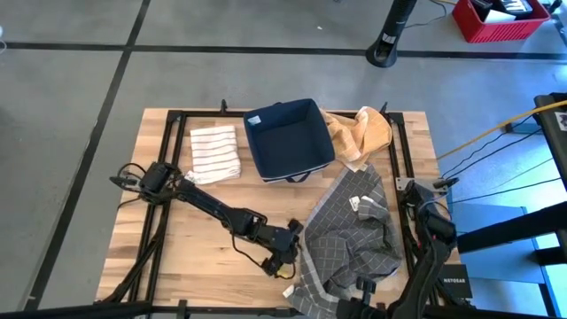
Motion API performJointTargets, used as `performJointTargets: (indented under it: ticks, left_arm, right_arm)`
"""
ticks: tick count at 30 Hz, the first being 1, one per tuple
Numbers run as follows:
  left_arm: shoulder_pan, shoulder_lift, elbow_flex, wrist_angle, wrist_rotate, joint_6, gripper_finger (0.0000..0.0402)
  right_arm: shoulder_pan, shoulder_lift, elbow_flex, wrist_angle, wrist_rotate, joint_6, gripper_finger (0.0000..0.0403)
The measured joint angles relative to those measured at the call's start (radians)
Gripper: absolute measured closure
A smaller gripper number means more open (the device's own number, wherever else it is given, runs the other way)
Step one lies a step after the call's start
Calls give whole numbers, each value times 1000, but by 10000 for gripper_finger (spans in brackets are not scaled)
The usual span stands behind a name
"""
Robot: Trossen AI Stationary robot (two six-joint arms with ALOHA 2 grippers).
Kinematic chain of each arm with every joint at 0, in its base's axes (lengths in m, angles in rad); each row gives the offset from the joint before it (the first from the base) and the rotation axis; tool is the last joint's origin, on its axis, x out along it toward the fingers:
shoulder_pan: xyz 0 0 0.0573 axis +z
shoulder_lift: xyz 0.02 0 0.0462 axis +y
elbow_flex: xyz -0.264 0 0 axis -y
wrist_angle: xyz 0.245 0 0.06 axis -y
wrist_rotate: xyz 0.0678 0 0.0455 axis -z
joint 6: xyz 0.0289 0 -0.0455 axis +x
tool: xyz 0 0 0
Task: Fold towel
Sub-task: Fold the black towel
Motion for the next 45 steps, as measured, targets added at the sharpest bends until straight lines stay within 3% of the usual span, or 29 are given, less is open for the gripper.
performJointTargets:
  ticks: [3, 5, 11, 17, 20, 25, 30, 37, 45]
  left_arm:
    - [8, -19, 2, 9, -126, 54, 227]
    - [21, -17, 2, 17, -132, 78, 227]
    - [64, 57, 0, 37, 36, 107, 226]
    - [63, 110, -1, 25, 109, 104, 233]
    - [51, 103, -1, -14, 107, 108, 274]
    - [47, 40, 0, -145, 93, 97, 385]
    - [47, -33, 0, -361, -58, -34, 388]
    - [-14, -207, 0, -505, -68, -235, 387]
    - [-110, -306, -8, -528, -68, -418, 387]
  right_arm:
    - [5, 14, 0, 12, -1, 18, 396]
    - [4, 17, 0, 16, 0, 24, 396]
    - [3, 19, 0, 14, 48, 26, 396]
    - [-5, 19, 0, 18, 147, 24, 396]
    - [-16, 19, 0, 18, 213, -7, 396]
    - [-53, 19, 0, 18, 336, -147, 396]
    - [-128, 19, 0, 47, 447, -353, 396]
    - [-248, 19, 0, 94, 457, -606, 396]
    - [-296, 17, -116, 148, 497, -691, 396]
